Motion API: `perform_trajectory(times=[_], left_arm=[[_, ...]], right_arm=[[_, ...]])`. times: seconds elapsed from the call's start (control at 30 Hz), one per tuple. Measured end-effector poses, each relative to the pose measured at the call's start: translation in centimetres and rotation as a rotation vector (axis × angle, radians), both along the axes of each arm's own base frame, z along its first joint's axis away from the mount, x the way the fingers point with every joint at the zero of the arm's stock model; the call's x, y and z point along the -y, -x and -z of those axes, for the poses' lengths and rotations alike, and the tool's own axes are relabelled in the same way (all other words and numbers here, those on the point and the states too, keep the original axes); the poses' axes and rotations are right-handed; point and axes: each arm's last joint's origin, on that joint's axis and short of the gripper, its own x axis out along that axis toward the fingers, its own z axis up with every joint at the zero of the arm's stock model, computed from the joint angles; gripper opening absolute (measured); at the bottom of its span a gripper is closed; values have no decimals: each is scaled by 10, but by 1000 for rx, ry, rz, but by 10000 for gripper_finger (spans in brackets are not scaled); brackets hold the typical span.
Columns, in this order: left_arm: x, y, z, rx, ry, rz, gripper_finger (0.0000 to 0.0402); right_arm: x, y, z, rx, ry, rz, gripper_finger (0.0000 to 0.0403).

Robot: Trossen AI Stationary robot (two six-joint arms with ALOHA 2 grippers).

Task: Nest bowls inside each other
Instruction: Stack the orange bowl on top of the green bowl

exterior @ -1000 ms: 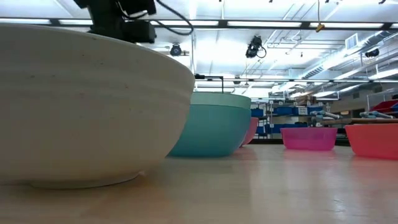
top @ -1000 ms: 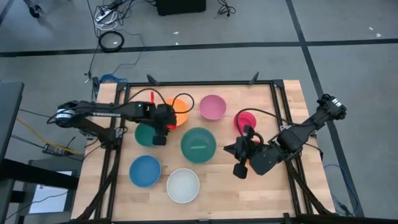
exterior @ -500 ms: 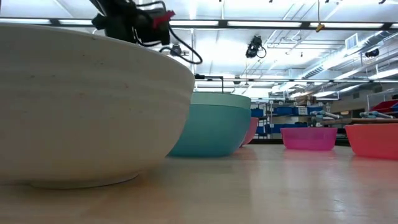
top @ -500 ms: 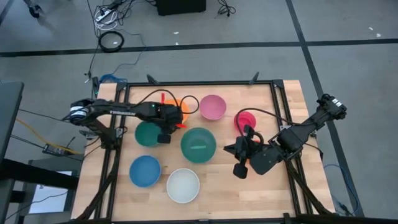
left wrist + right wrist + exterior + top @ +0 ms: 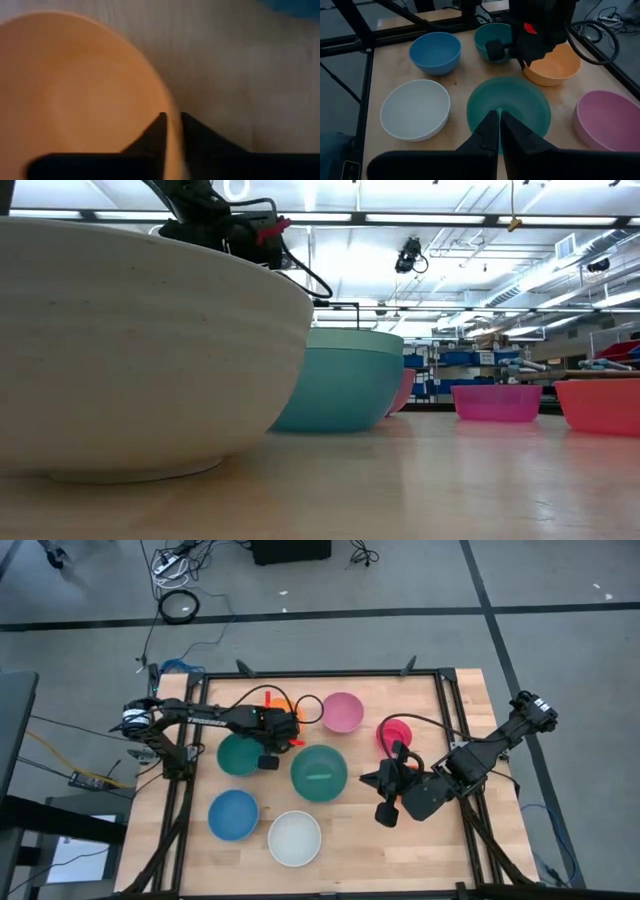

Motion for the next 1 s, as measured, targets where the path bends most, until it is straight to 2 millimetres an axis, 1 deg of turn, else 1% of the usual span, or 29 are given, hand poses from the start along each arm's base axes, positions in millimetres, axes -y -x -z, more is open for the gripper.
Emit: perform_trajectory(times=[0.03, 0.07, 0.23, 0.33, 0.37, 0.43, 0.53, 0.63, 0.7, 0.8, 0.9, 1.0], left_arm=[[0, 1, 0, -5, 1, -3, 21], [0, 0, 0, 0, -2, -4, 15], [0, 0, -3, 3, -26, -14, 9], [2, -2, -20, -4, -45, -18, 9], [3, -2, -30, -2, -67, -17, 9], [9, -4, -56, 28, -111, -7, 8], [22, -4, -103, 124, -130, 28, 8], [43, -7, -144, 288, -59, 80, 8], [64, -10, -159, 350, -40, 120, 8], [99, -19, -162, 403, -38, 212, 8], [128, -27, -153, 427, -6, 269, 8], [148, -34, -139, 395, 6, 265, 8]], right_arm=[[0, 0, 0, 0, 1, 0, 7], [0, 0, 0, -1, 1, -1, 7], [0, 0, 0, -1, 3, -1, 4], [0, 0, 0, -1, 3, -1, 4], [0, 0, 0, -1, 3, -1, 4], [0, 0, 0, -4, 7, -3, 4], [0, 1, 1, -10, 14, -5, 2], [1, 1, 1, -17, 19, -4, 1], [1, 1, 1, -18, 19, -4, 0], [1, 1, 1, -21, 21, -4, 1], [1, 1, 1, -21, 22, -4, 0], [1, 1, 1, -21, 21, -3, 0]])
